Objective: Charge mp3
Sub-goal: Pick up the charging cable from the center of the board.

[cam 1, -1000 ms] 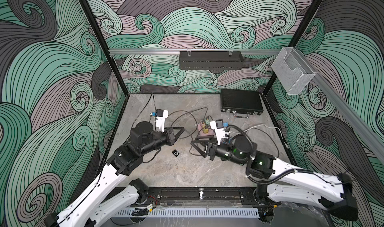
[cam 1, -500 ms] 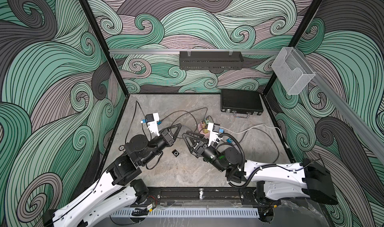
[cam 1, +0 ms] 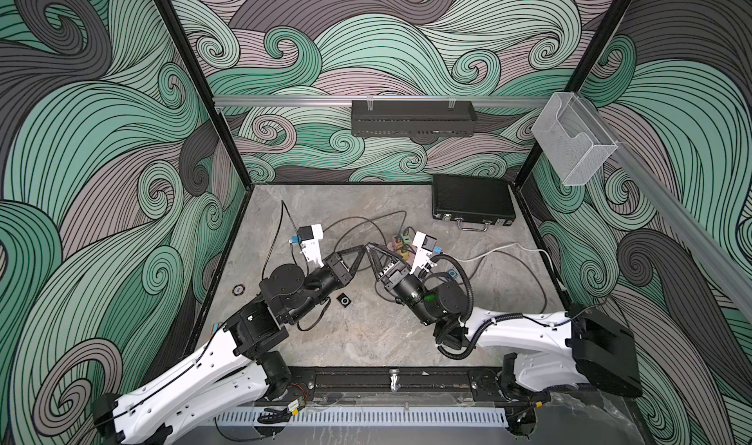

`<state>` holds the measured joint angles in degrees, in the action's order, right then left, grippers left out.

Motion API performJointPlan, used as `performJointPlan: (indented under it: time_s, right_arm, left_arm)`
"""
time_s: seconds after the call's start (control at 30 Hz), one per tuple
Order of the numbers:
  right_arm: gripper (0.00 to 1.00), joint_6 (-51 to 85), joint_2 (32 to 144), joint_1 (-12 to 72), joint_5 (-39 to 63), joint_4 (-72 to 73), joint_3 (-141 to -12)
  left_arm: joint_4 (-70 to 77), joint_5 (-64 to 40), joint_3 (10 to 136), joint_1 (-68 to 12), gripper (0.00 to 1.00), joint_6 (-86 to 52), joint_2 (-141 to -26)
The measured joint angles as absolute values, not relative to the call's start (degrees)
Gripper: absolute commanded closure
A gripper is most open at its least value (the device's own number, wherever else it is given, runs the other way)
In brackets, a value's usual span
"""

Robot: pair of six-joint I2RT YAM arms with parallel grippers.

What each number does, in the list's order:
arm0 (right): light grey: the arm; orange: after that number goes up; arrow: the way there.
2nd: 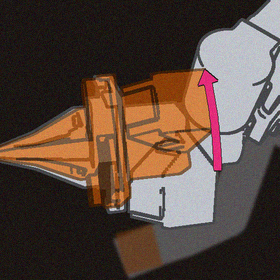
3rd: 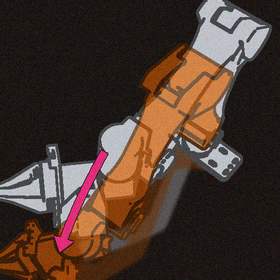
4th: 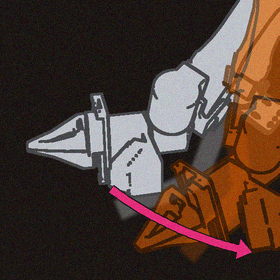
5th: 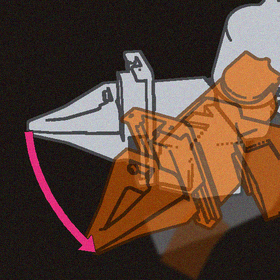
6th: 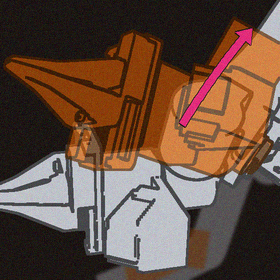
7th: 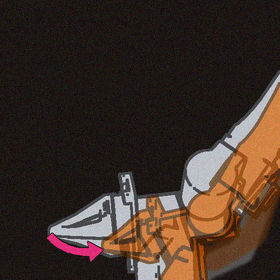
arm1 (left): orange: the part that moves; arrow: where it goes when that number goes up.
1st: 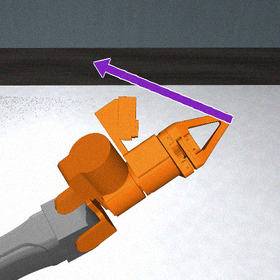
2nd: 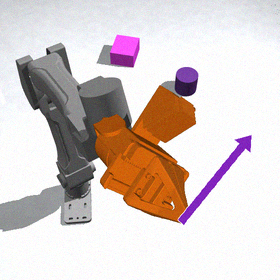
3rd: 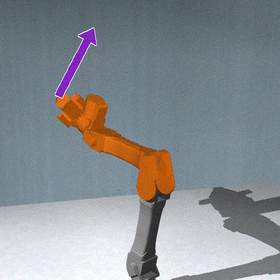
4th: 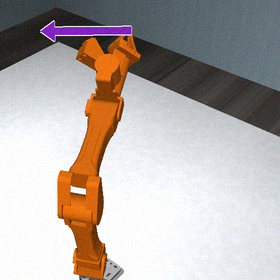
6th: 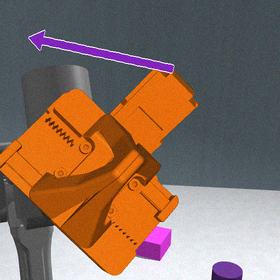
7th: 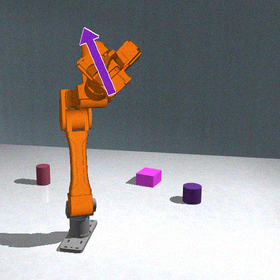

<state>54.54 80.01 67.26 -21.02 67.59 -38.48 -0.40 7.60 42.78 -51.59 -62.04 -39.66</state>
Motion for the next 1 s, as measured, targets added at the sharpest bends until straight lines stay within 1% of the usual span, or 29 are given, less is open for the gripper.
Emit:
performJointPlan:
  time_s: [0.03, 0.07, 0.13, 0.17, 0.27, 0.37, 0.5, 0.53, 0.57, 0.63, 0.67, 0.7, 0.73, 0.8, 0.83, 0.9, 1.0]
  right_arm:
    - [0.46, 55.11, 80.53, 66.94, -20.99, 67.99, -38.48]
    - [0.56, 55.64, 80.99, 66.59, -20.95, 68.20, -38.48]
    - [0.68, 56.84, 81.36, 66.15, -21.04, 68.93, -38.48]
    - [0.70, 57.43, 81.41, 65.95, -21.04, 69.36, -38.48]
    - [0.72, 58.13, 81.43, 65.36, -21.17, 70.87, -38.48]
    - [0.78, 58.52, 81.47, 64.84, -20.97, 71.00, -38.50]
    - [0.94, 59.66, 82.74, 64.05, -20.88, 72.40, -38.54]
    - [1.00, 60.49, 83.07, 63.81, -20.88, 72.88, -38.54]
    - [1.00, 61.10, 83.29, 63.53, -20.86, 73.19, -38.54]
    - [1.00, 62.13, 83.26, 63.20, -20.75, 73.21, -38.52]
    - [1.00, 62.52, 83.15, 63.00, -20.67, 73.17, -38.41]
    - [1.00, 62.83, 82.81, 62.72, -20.49, 72.95, -38.04]
    - [1.00, 63.05, 82.24, 62.46, -20.38, 72.40, -37.58]
    - [1.00, 63.22, 79.42, 61.63, -19.53, 69.80, -35.55]
    - [1.00, 63.26, 77.67, 61.04, -19.31, 68.10, -34.57]
    - [1.00, 63.61, 72.10, 58.65, -18.52, 61.52, -32.45]
    - [1.00, 63.09, 62.33, 54.00, -17.17, 47.48, -31.64]
  left_arm:
    - [-0.38, 7.77, 42.63, -51.86, 0.98, -62.22, -39.66]
    - [-0.36, 8.10, 42.57, -51.92, 0.98, -62.43, -39.75]
    - [0.08, 8.64, 42.48, -52.03, 0.98, -62.94, -40.14]
    - [0.32, 8.91, 42.46, -52.10, 0.98, -63.18, -40.40]
    - [2.04, 9.08, 41.95, -52.56, 0.98, -64.10, -41.23]
    - [3.31, 9.26, 41.85, -52.69, 0.97, -64.99, -42.78]
    - [4.84, 10.11, 41.85, -52.80, 0.97, -65.67, -45.06]
    - [4.99, 10.57, 41.85, -52.80, 0.97, -65.98, -45.34]
    - [5.34, 10.96, 41.82, -52.82, 0.96, -66.08, -45.67]
    - [6.04, 11.46, 41.82, -52.97, 0.89, -66.48, -46.39]
    - [6.39, 11.57, 41.85, -53.04, 0.83, -66.61, -46.72]
    - [6.44, 11.55, 41.87, -53.06, 0.74, -66.74, -46.98]
    - [5.69, 11.57, 42.00, -53.08, 0.68, -66.70, -47.24]
    - [1.21, 11.75, 43.57, -53.10, 0.61, -66.00, -47.99]
    - [-2.02, 12.25, 45.01, -53.10, 0.58, -65.25, -48.05]
    - [-10.76, 14.37, 49.63, -53.19, 0.58, -62.28, -47.70]
    - [-25.47, 17.06, 59.33, -52.25, 0.58, -56.23, -46.92]
